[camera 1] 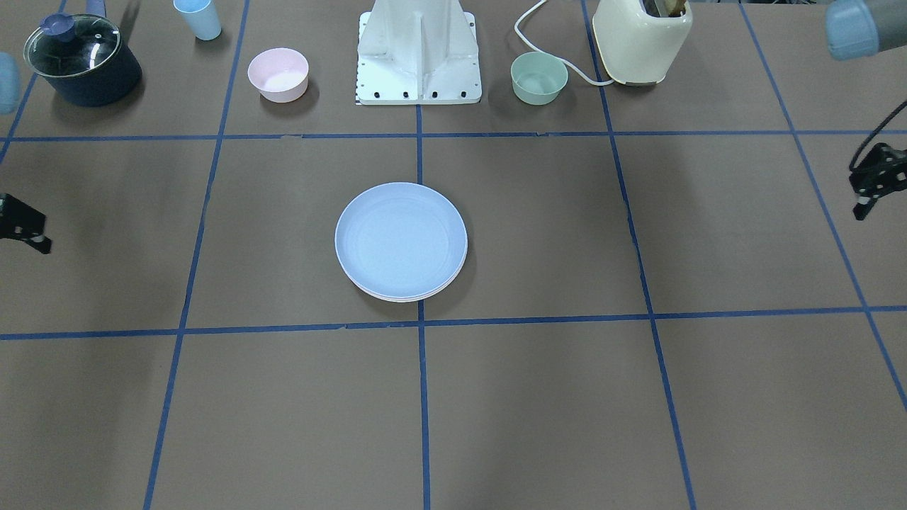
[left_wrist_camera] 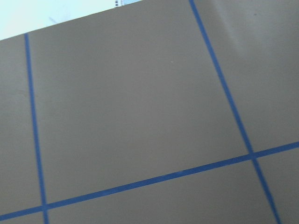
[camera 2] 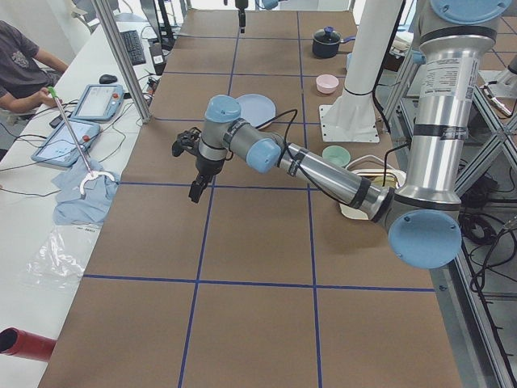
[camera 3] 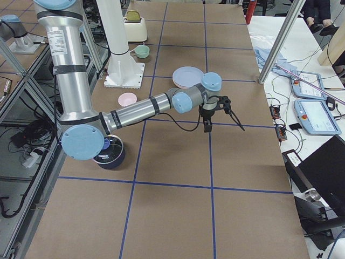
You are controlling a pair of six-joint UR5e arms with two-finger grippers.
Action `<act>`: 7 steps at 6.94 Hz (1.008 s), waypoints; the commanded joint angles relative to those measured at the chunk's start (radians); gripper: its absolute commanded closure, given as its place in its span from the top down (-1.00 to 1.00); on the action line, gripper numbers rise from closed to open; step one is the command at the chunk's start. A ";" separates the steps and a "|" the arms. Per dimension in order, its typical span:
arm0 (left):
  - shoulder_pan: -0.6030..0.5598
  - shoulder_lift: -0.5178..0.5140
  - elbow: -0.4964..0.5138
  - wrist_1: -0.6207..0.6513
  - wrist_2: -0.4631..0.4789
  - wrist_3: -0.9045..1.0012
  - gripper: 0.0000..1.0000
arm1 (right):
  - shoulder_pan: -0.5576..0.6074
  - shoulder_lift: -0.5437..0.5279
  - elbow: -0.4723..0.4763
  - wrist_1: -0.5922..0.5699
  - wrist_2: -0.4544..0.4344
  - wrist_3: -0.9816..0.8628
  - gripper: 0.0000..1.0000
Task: Stack three plates with pink and blue
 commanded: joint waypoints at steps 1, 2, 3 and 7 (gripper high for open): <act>-0.074 0.050 0.012 -0.010 -0.117 0.034 1.00 | 0.103 -0.061 -0.022 -0.045 -0.013 -0.164 1.00; -0.072 0.043 0.009 -0.026 -0.117 0.019 1.00 | 0.156 -0.080 -0.026 -0.045 -0.013 -0.163 1.00; -0.074 0.069 0.029 -0.043 -0.117 0.020 1.00 | 0.192 -0.146 -0.026 -0.043 -0.011 -0.163 1.00; -0.092 0.066 0.221 -0.034 -0.118 0.025 1.00 | 0.194 -0.163 -0.034 -0.041 -0.010 -0.147 1.00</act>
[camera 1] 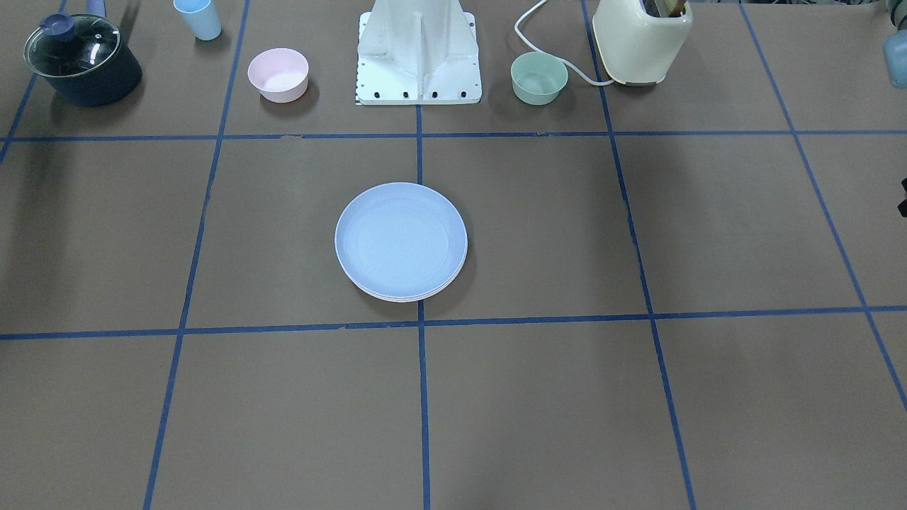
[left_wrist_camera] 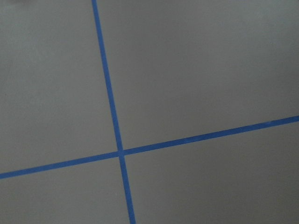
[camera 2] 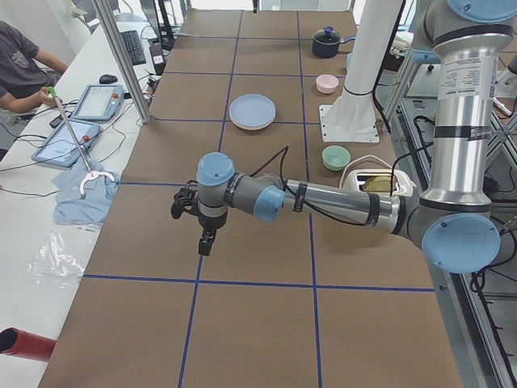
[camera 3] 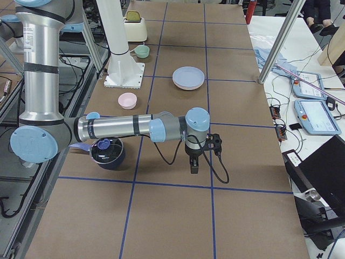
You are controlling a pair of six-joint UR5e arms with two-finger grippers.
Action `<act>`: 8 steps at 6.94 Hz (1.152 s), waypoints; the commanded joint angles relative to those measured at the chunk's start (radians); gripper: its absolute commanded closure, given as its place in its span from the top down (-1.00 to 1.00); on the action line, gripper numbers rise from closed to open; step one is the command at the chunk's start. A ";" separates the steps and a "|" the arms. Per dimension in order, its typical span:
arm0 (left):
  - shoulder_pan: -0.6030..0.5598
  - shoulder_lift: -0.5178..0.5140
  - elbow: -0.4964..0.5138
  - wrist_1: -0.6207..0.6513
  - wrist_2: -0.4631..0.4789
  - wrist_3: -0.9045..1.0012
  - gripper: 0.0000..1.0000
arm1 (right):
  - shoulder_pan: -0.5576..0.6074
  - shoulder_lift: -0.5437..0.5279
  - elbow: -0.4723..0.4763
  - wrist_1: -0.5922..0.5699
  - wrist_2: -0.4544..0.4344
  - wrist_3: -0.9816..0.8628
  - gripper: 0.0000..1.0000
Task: Stack three plates with pink and blue
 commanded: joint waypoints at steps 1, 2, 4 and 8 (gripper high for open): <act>-0.033 0.007 0.055 0.012 -0.005 0.084 1.00 | 0.001 -0.002 -0.012 -0.009 0.005 0.006 1.00; -0.100 -0.008 0.095 0.069 -0.006 0.162 1.00 | 0.001 -0.005 -0.012 -0.012 0.008 0.009 1.00; -0.149 0.010 0.095 0.120 -0.010 0.331 1.00 | 0.001 -0.013 -0.012 -0.013 0.011 0.010 1.00; -0.147 0.007 0.074 0.122 -0.014 0.286 1.00 | 0.006 -0.033 -0.008 -0.012 0.019 0.010 1.00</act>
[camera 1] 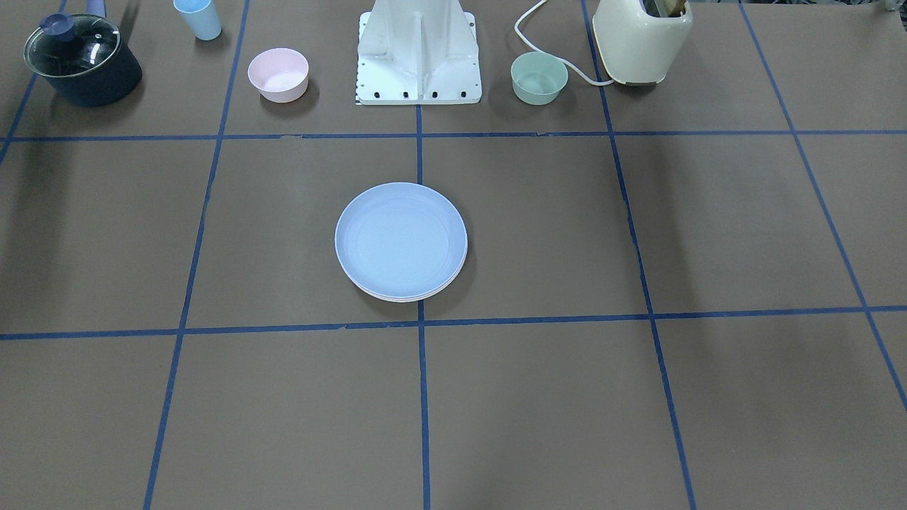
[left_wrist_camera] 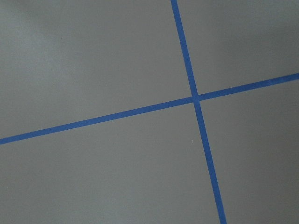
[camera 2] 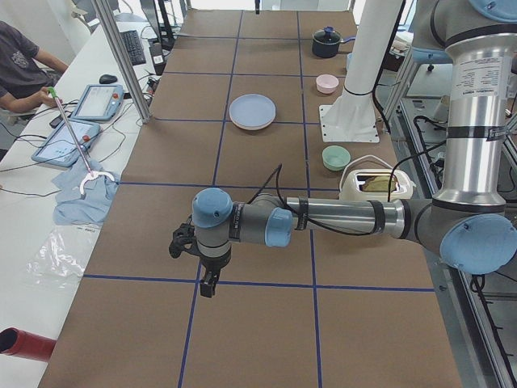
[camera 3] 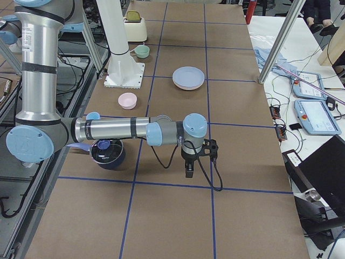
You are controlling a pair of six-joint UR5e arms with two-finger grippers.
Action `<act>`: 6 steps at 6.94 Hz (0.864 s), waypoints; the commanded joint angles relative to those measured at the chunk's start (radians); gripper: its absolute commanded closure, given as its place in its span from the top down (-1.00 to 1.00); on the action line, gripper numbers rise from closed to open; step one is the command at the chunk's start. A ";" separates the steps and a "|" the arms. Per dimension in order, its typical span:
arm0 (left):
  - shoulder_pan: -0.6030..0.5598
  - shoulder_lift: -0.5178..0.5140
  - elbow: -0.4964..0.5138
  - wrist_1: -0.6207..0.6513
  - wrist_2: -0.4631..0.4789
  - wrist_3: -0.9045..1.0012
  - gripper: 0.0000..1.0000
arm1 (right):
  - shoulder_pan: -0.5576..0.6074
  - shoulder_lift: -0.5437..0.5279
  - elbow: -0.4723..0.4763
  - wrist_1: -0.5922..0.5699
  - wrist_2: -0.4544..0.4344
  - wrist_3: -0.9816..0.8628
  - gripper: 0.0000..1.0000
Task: Stack three plates with pink and blue
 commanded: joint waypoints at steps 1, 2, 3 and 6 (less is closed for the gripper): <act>0.000 -0.003 -0.004 -0.002 -0.001 -0.040 1.00 | 0.001 -0.008 -0.002 0.001 -0.003 0.000 1.00; 0.000 -0.003 -0.004 -0.002 -0.014 -0.041 1.00 | 0.012 -0.013 -0.003 -0.001 -0.006 0.002 1.00; 0.000 -0.003 -0.003 -0.002 -0.015 -0.041 1.00 | 0.059 -0.008 0.010 -0.030 -0.002 0.003 1.00; 0.001 -0.005 -0.001 -0.004 -0.017 -0.041 1.00 | 0.076 -0.009 0.106 -0.236 -0.009 -0.006 1.00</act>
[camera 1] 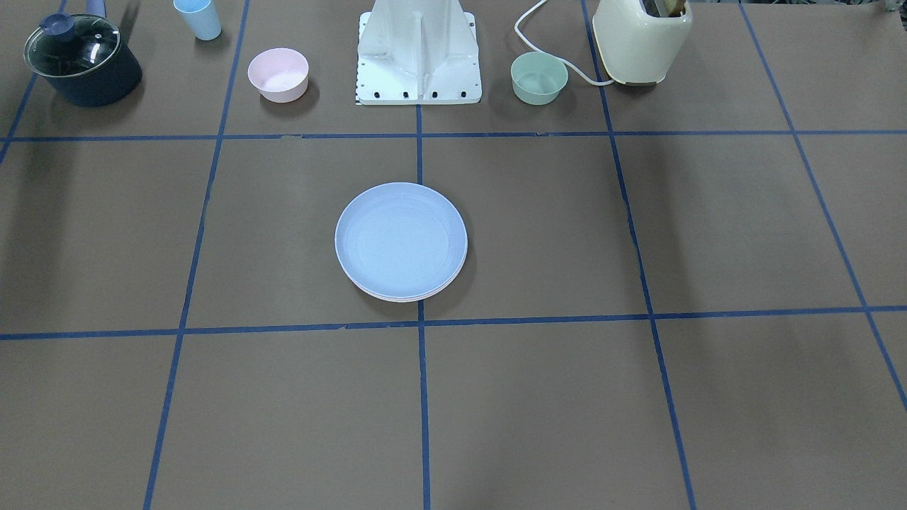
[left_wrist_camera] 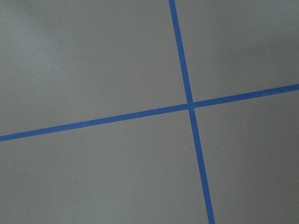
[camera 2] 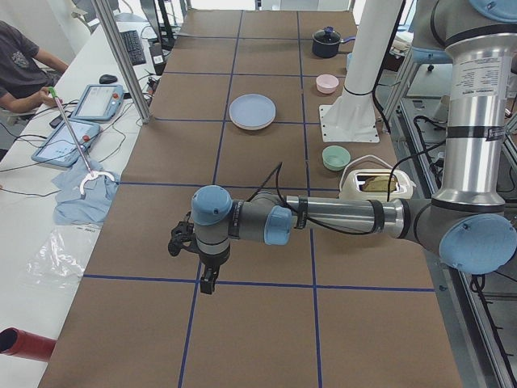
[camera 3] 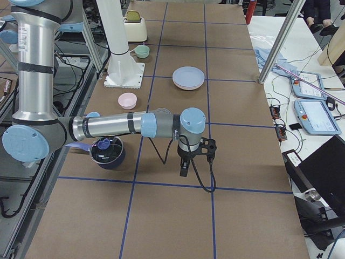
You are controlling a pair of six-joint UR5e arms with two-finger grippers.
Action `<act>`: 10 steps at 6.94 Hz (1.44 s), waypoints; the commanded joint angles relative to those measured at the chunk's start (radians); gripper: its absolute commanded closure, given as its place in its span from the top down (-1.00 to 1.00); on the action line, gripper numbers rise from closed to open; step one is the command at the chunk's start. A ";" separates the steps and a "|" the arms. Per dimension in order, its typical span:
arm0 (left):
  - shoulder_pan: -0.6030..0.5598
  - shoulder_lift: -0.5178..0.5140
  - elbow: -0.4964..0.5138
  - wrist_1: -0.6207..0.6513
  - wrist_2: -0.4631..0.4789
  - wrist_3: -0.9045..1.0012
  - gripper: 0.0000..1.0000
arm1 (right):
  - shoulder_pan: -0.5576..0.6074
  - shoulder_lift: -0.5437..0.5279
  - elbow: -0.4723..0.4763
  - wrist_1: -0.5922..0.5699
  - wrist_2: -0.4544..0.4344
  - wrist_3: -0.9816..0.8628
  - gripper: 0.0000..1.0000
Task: Stack three plates with pink and blue
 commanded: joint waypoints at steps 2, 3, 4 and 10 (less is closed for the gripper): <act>0.001 -0.001 0.002 -0.003 -0.001 0.000 1.00 | 0.016 -0.029 0.012 -0.022 0.001 -0.016 1.00; 0.001 -0.001 0.002 -0.003 0.001 0.000 1.00 | 0.029 -0.033 0.010 -0.020 0.001 -0.018 1.00; 0.001 -0.001 0.002 -0.003 0.001 0.001 1.00 | 0.041 -0.035 0.012 -0.020 0.002 -0.020 1.00; 0.003 -0.006 0.001 -0.003 0.001 0.001 1.00 | 0.058 -0.050 0.010 -0.020 0.001 -0.082 1.00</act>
